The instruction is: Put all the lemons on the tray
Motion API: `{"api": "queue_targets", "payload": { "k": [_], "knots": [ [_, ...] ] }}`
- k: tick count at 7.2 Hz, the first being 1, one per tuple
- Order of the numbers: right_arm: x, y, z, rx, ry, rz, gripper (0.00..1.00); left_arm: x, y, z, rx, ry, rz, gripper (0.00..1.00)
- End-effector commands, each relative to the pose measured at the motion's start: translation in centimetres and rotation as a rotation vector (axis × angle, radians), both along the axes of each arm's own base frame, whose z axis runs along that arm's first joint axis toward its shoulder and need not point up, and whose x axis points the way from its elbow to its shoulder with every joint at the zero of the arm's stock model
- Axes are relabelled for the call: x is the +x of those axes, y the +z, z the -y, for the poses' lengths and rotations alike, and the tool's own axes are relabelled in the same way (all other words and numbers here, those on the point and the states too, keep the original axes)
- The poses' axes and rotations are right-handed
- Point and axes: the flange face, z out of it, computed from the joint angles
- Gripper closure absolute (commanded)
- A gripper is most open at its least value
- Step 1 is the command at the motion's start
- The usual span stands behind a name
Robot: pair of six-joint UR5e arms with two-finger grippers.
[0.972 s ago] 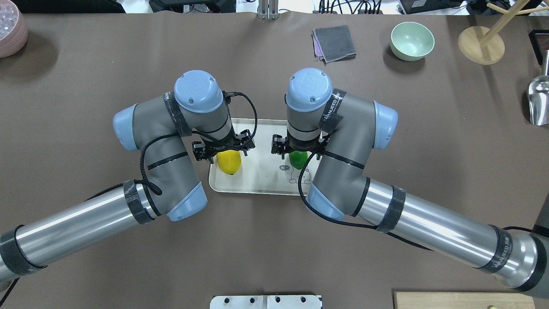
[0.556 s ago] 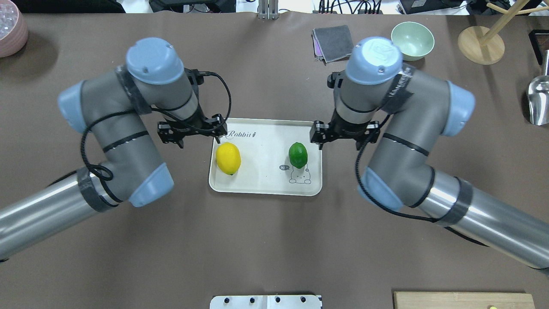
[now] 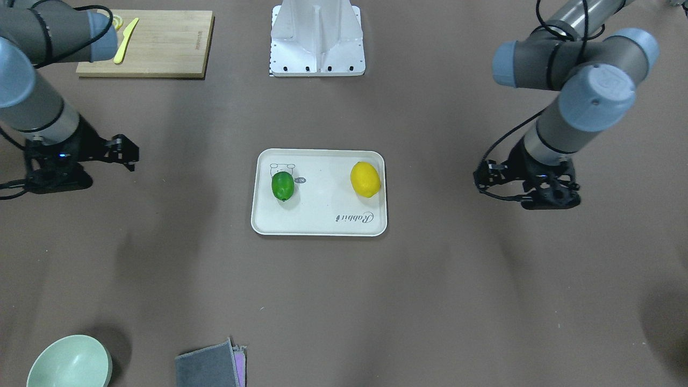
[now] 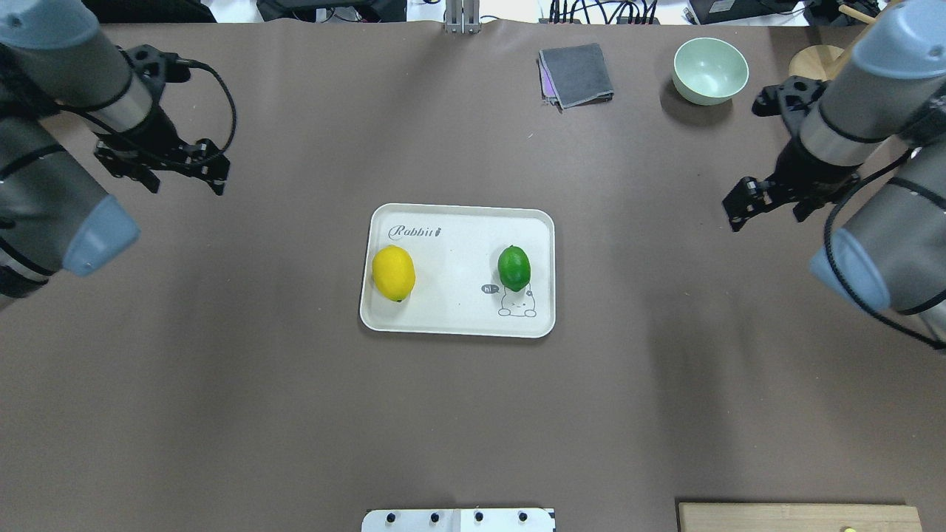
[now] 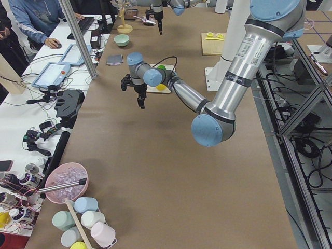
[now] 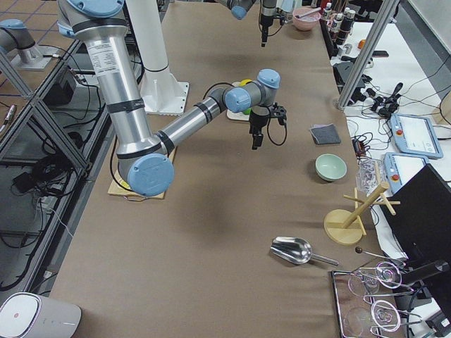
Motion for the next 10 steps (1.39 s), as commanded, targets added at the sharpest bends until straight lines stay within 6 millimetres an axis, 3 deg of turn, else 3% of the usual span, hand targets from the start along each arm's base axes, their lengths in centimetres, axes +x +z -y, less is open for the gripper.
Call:
{"api": "queue_targets", "payload": {
  "k": [1,3,4,5,9,10],
  "knots": [
    [11.2,6.6,1.9,0.035,-0.06,0.008,0.0,-11.7,7.3,1.2,0.022,0.038,-0.033,0.02],
    [21.1,13.0,2.6,0.072,-0.078,0.016,0.0,-18.1,13.1,-0.7,0.031,0.062,-0.041,0.02],
    [24.4,16.1,1.7,0.093,-0.103,0.036,0.0,-20.5,14.5,-1.1,0.046,0.077,-0.067,0.02],
    [26.9,16.4,0.8,0.108,-0.086,0.066,0.0,-22.3,16.4,-2.5,0.039,0.076,-0.093,0.02],
    [28.0,15.2,-6.1,0.102,-0.056,0.072,0.0,-29.3,24.6,-9.6,0.066,0.119,-0.115,0.02],
    [28.0,16.7,-7.2,0.078,-0.064,0.074,0.0,-30.2,25.8,-11.1,0.051,0.111,-0.115,0.02]
  ]
}}
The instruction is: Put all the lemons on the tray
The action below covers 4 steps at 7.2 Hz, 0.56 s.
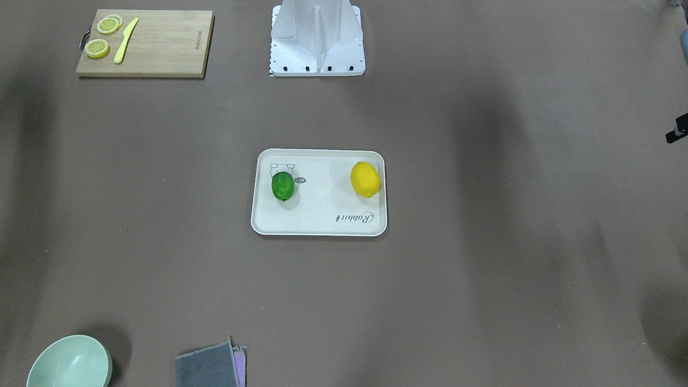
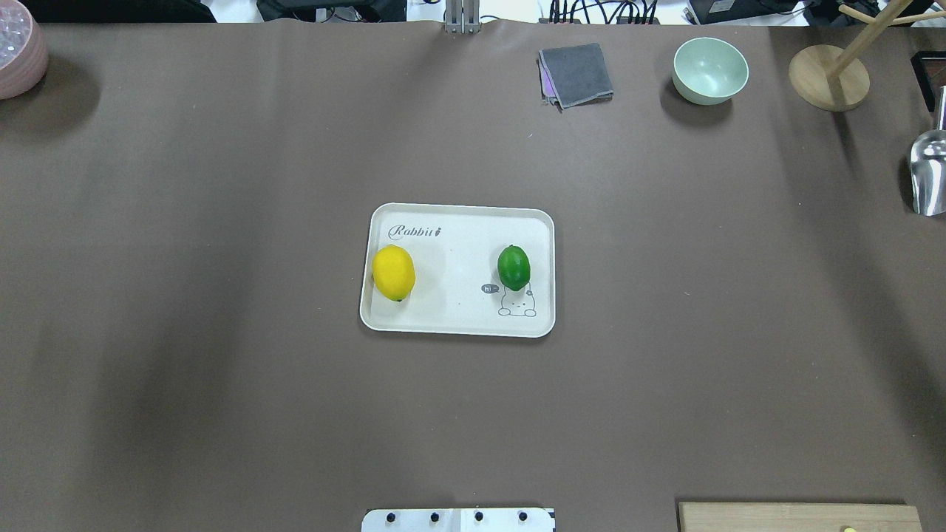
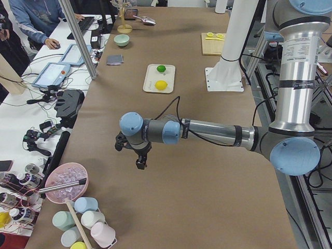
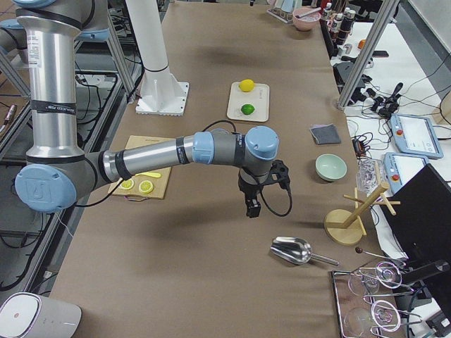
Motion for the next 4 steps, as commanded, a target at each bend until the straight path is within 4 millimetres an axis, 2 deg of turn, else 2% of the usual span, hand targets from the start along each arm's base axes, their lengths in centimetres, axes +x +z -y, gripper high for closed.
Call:
{"api": "queue_targets", "payload": {
  "k": [1,2,3,4],
  "knots": [
    [0.0,2.8,-0.5,-0.051,-0.012,-0.004,0.0,-1.5,3.0,-3.0,-0.025,0.003,0.008,0.02],
    [0.5,5.1,0.6,-0.087,-0.007,-0.006,0.0,-1.9,3.4,-3.1,-0.038,-0.005,0.014,0.02],
    [2.0,7.6,2.2,-0.105,-0.011,-0.011,0.0,-4.2,4.7,-3.6,-0.06,-0.05,0.044,0.02],
    [3.8,9.7,3.7,-0.111,-0.016,-0.004,0.0,-5.3,5.7,-4.1,-0.066,-0.055,0.138,0.02]
  ]
}}
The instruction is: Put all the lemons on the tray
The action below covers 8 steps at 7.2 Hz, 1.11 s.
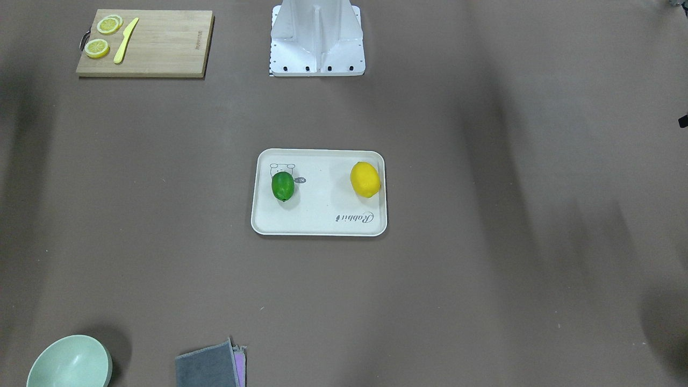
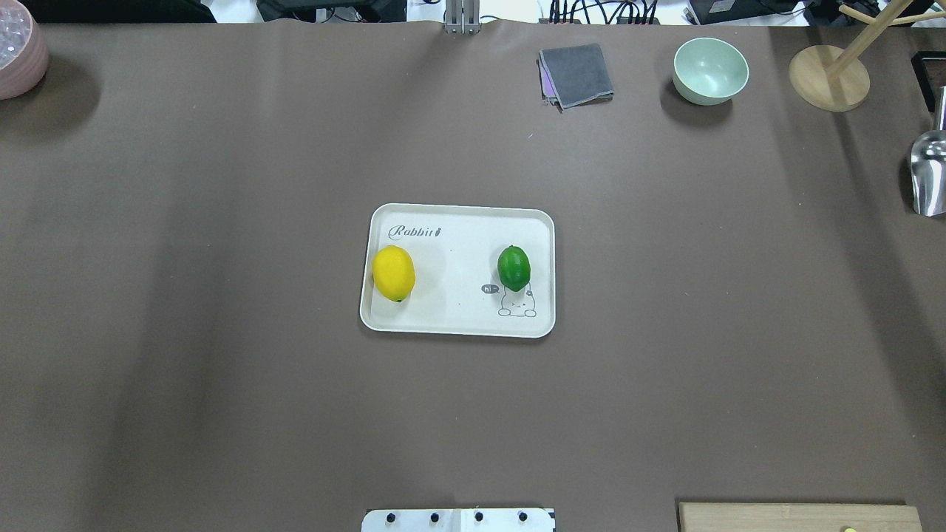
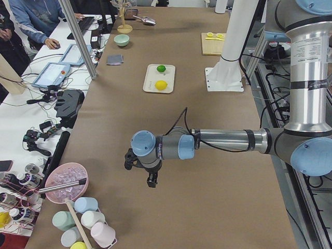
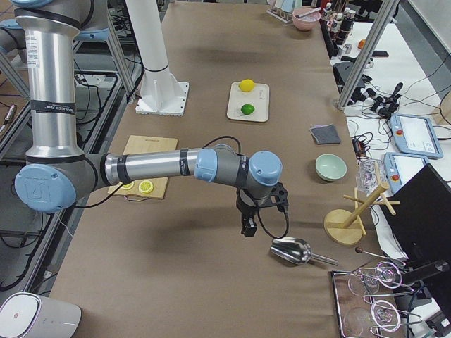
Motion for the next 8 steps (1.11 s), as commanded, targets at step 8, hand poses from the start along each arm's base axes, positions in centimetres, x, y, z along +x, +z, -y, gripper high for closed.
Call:
{"api": "queue_targets", "payload": {
  "k": [8],
  "knots": [
    [4.6,0.8,0.4,0.007,0.059,-0.023,0.0,-3.5,1.3,-0.3,0.018,-0.049,0.117,0.02]
  ]
}}
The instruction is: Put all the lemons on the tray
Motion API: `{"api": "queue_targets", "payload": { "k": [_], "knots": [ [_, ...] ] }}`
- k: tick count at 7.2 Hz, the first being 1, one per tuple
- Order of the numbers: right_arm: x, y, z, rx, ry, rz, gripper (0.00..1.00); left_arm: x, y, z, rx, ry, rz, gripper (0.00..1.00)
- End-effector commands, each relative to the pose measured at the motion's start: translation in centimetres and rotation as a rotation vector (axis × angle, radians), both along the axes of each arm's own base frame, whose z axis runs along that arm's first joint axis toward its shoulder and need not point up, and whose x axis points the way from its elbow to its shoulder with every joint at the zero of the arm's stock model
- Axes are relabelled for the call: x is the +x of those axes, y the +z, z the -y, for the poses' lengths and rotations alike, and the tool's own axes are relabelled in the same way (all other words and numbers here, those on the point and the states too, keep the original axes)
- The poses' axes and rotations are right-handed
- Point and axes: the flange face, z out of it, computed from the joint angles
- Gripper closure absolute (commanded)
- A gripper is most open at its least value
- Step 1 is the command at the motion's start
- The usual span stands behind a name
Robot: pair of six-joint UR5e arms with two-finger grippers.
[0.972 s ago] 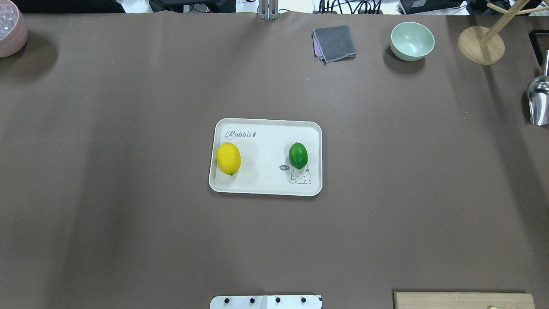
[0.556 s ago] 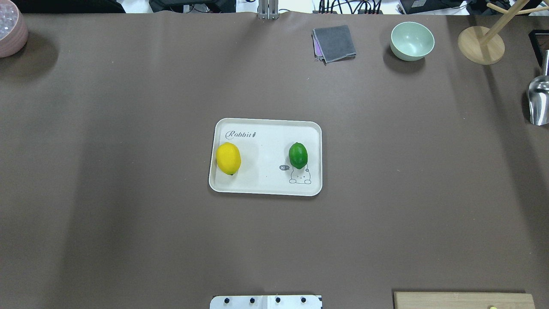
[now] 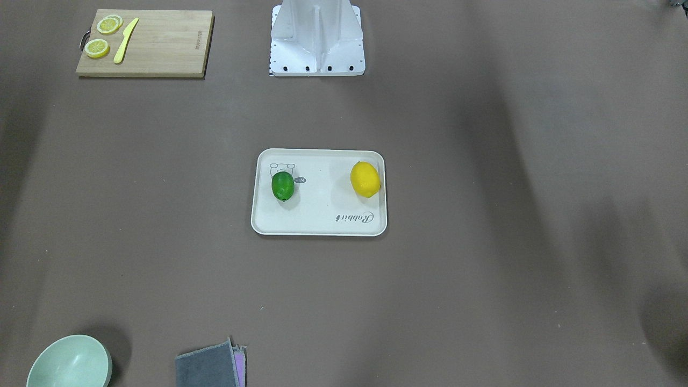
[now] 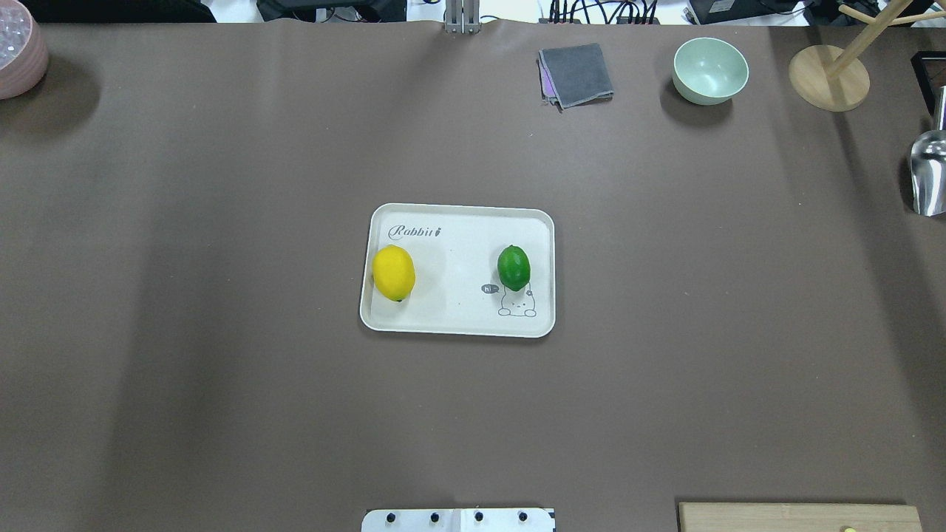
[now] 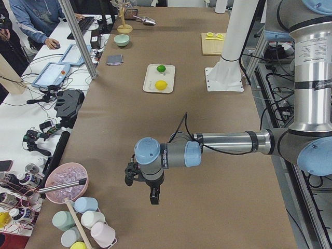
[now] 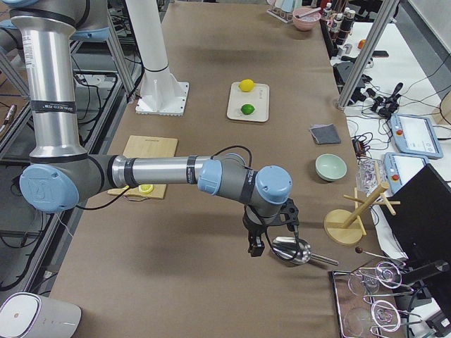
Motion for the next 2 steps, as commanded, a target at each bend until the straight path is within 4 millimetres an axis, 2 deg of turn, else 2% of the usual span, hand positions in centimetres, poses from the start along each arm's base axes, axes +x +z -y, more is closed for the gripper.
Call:
{"api": "queue_targets", "payload": {
  "k": [1,2],
  "knots": [
    [0.69,-0.52,-0.14,0.015,0.009,0.007,0.0,-0.24,-0.94,0.81,0.073,0.048,-0.003,0.02],
    [0.88,-0.64,-0.11,0.018,0.01,0.002,0.0,-0.3,-1.24,0.92,0.087,0.054,-0.004,0.02]
  ]
}}
